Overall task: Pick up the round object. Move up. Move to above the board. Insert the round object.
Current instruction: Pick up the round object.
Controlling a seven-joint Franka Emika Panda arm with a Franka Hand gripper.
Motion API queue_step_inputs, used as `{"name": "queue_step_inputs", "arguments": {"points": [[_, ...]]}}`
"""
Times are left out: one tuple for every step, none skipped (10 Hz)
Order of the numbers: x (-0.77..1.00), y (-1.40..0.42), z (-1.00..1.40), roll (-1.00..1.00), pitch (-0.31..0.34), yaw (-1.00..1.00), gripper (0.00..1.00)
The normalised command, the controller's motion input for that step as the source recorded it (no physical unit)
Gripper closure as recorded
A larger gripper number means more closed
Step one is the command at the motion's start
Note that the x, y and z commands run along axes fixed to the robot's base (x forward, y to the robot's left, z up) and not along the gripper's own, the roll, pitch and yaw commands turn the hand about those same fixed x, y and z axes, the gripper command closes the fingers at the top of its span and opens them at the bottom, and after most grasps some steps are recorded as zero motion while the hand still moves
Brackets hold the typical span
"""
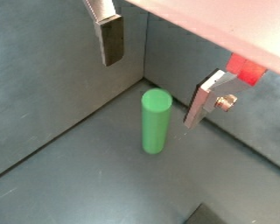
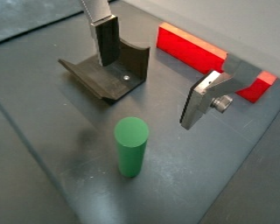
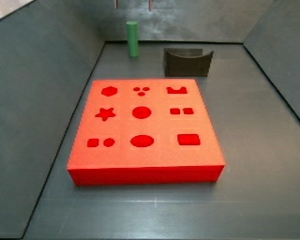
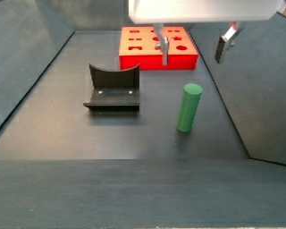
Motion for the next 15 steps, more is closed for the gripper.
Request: {"name": "queue_step_inputs", "arguments": {"points": [[-0.39,0.17,-0.85,0.1,-0.073,0.0,0.0],[-0.15,0.24,-0.77,0.05,-0.02,0.0,0.0],[-0.2,0.61,-0.47,-0.03,0.0,0.0,0.0],[-0.49,0.64,-0.32,-0.08,-0.01,0.0,0.0],[-0.05,0.25,-0.23,-0.09,0.0,0.0,0.0],[0.0,0.0,-0.13,-0.08,-0.061,0.0,0.0],[0.0,0.0,-0.39,-0.02,-0.093,0.0,0.0],[0.04,-0.1,-0.41,0.0,-0.081,-0.03,0.0],[0.0,0.0,-0.36,0.0,-0.064,-0.04,0.0],[0.0,0.0,-0.19,-0.02,-0.024,-0.02,0.0],[0.0,0.0,0.0,0.0,0.0,0.0,1.0],[0.0,0.0,0.0,0.01,0.0,0.0,1.0],[0.0,0.0,0.0,0.02,0.0,0.0,1.0],[0.0,0.0,0.0,0.0,0.0,0.0,1.0],[0.0,0.0,0.0,0.0,0.0,0.0,1.0]]}}
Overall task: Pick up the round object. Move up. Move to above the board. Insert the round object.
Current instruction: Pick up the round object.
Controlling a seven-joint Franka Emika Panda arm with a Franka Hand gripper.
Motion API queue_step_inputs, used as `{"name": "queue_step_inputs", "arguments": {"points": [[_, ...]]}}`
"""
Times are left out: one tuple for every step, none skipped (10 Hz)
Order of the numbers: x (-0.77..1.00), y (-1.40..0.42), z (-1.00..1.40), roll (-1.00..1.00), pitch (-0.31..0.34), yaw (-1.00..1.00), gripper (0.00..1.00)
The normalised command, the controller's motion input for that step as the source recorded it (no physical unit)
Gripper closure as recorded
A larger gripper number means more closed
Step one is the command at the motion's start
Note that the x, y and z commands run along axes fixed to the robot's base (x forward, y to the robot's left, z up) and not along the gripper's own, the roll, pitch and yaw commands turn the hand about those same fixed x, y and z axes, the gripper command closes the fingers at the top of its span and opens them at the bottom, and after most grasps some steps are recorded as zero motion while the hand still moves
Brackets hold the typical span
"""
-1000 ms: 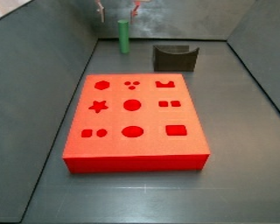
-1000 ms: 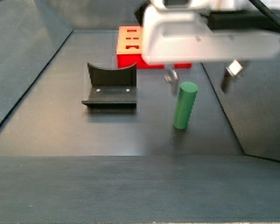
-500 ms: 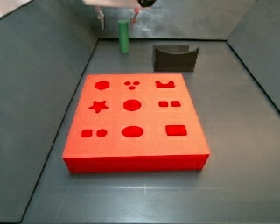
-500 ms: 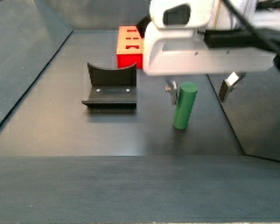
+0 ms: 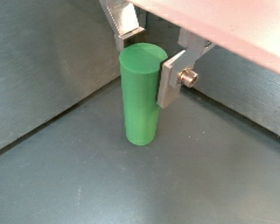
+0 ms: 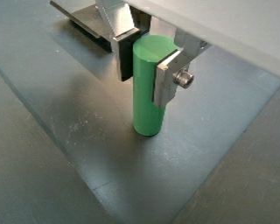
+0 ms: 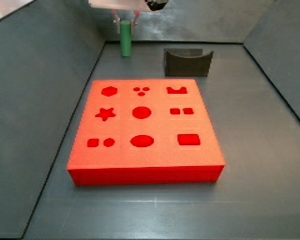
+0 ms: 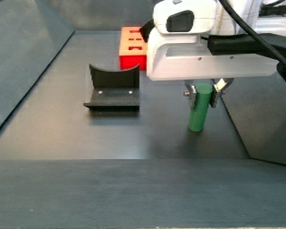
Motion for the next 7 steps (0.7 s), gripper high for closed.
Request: {"name": "queue_step_inputs", "arguments": {"points": [[0.0,0.0,0.0,0.0,0.0,0.0,1.0],[0.0,0.0,0.0,0.0,0.0,0.0,1.0],[0.0,0.0,0.0,0.0,0.0,0.0,1.0],[0.0,0.0,0.0,0.0,0.0,0.0,1.0],[0.0,0.0,0.0,0.0,0.0,0.0,1.0],[0.0,0.0,0.0,0.0,0.0,0.0,1.0],[0.0,0.0,0.0,0.0,0.0,0.0,1.0]]}}
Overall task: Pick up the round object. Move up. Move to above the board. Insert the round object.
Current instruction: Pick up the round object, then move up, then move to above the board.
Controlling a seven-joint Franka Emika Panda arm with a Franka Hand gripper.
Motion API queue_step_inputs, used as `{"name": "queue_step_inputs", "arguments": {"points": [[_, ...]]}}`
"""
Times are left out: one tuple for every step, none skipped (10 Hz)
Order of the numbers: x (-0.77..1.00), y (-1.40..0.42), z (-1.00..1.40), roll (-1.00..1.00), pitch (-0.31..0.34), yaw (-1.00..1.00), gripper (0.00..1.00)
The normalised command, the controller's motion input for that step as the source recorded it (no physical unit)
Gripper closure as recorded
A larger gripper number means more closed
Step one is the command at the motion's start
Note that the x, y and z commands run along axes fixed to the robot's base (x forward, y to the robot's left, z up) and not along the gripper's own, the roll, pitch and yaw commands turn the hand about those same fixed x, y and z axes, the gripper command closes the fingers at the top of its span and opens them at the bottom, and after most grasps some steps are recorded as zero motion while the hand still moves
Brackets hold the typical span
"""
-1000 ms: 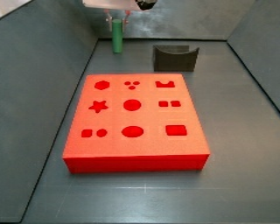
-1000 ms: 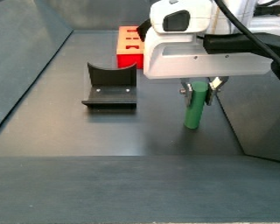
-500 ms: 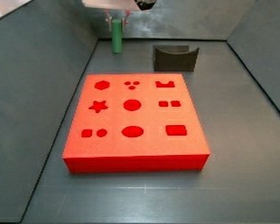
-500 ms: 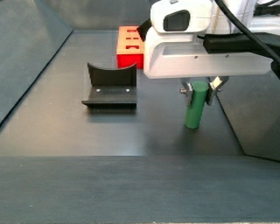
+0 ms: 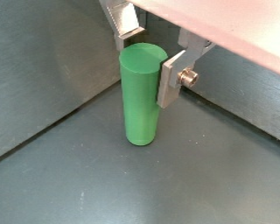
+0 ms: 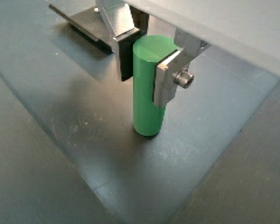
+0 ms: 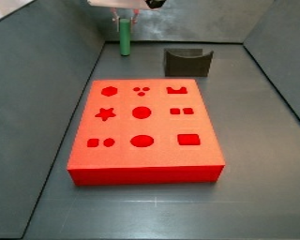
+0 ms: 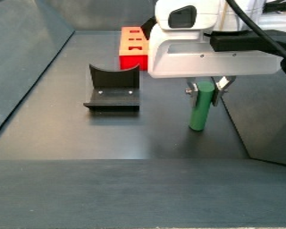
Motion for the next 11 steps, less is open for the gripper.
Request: {"name": "queue_step_inputs", "arguments": {"points": [[0.0,0.0,0.0,0.0,0.0,0.0,1.0],[0.0,0.0,0.0,0.0,0.0,0.0,1.0],[0.0,0.0,0.0,0.0,0.0,0.0,1.0],[0.0,0.0,0.83,0.0,0.0,0.0,1.0],[-0.04,0.07,0.78,0.0,0.018,0.04,1.0],[-0.04,0.06,0.68,0.0,0.026,0.03,1.0],[-0.03,0.03,0.49,0.01,0.032,0.01,1.0],[-0.03,0.02,0.32,0.02,0.039,0.01,1.0],[-0.26,0.13,1.0,-0.04,-0.305,0.19,1.0],[-0.28,0.13,1.0,-0.03,-0.29,0.17,1.0],[-0.27,0.11,1.0,-0.04,-0.247,0.12,1.0]]}}
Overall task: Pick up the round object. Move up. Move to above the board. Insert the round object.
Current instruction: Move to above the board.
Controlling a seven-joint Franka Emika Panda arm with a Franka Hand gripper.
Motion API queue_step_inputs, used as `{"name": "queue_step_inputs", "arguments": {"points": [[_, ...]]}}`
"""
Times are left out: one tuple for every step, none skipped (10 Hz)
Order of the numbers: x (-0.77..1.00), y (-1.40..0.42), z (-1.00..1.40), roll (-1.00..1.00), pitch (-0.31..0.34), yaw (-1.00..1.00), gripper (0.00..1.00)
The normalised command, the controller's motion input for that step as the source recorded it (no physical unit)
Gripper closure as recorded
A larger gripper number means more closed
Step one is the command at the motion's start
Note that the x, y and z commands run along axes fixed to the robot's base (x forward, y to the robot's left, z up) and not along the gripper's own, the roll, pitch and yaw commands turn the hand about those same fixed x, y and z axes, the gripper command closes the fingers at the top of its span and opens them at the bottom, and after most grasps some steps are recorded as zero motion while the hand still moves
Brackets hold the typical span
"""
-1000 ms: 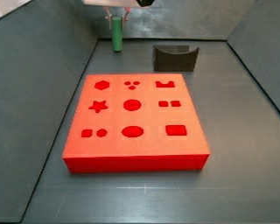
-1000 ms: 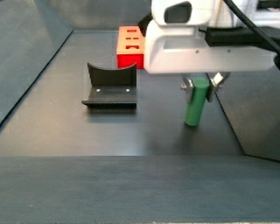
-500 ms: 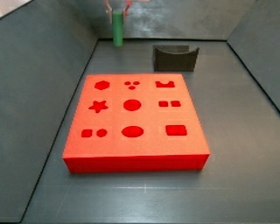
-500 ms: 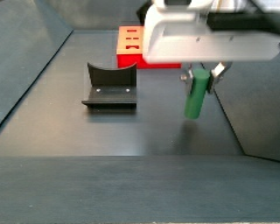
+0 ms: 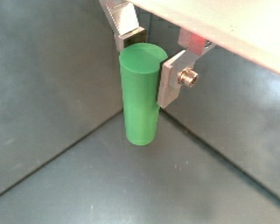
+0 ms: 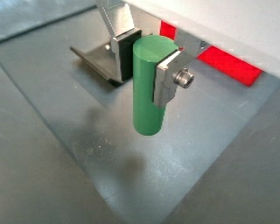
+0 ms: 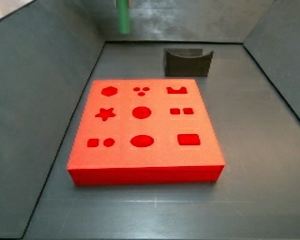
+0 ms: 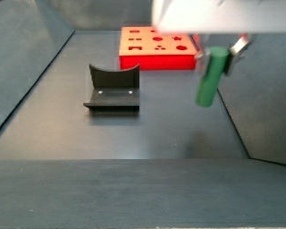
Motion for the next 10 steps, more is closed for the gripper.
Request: {"name": "queue_step_inputs", "arguments": {"points": [[-0.25,0.1,1.0,-0.04,-0.185,0.08,1.0],[-0.23,0.1,1.0,-0.05,-0.079,0.04,1.0],[-0.21,0.09,1.0,-0.05,-0.023,0.01,1.0],[-0.19,0.09,1.0,-0.04,0.005,-0.01,1.0],[-0.18,0.09,1.0,-0.03,0.019,-0.02,1.0],[-0.16,0.08,1.0,-0.02,0.037,-0.03,1.0],[-0.13,0.07,0.91,-0.02,0.047,-0.03,1.0],[-0.05,0.05,0.63,-0.02,0.068,-0.03,1.0],[-0.03,0.05,0.52,-0.02,0.077,-0.03,1.0],[-0.02,0.04,0.4,-0.02,0.084,-0.03,1.0]]}}
